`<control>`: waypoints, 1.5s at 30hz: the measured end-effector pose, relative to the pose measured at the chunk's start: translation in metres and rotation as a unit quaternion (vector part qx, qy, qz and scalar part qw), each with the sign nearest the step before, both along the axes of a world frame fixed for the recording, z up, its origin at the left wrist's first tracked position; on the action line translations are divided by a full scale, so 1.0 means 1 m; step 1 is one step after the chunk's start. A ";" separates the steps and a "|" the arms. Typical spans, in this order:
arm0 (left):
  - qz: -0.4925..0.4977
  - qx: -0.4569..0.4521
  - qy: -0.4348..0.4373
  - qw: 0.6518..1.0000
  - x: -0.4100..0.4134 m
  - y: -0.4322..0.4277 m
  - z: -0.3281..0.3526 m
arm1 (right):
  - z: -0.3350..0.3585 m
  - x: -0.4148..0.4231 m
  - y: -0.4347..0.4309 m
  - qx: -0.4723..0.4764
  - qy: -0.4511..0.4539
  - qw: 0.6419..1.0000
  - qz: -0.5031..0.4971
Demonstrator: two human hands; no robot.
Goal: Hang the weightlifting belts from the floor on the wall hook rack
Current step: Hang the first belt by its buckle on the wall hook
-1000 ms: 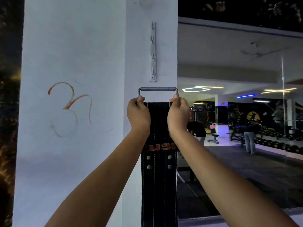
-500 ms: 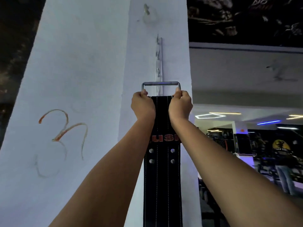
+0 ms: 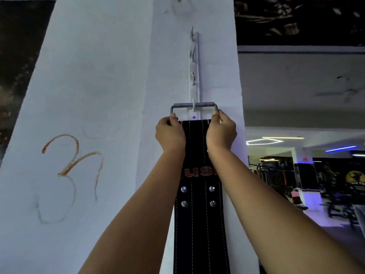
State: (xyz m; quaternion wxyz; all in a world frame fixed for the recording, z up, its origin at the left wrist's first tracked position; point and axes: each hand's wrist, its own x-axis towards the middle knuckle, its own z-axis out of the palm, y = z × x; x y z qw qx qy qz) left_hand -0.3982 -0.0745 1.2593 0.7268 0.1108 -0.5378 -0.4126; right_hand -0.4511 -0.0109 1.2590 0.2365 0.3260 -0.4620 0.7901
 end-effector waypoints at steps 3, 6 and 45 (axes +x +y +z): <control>-0.022 0.012 -0.003 1.000 0.005 -0.002 -0.002 | -0.001 0.008 0.008 0.013 0.000 1.000 0.003; -0.006 -0.023 -0.044 0.999 0.013 0.003 -0.009 | -0.005 0.015 0.016 0.045 -0.004 0.999 -0.010; 0.033 0.268 -0.538 0.799 0.443 0.079 -0.600 | -0.554 0.343 0.075 0.697 0.047 0.673 0.242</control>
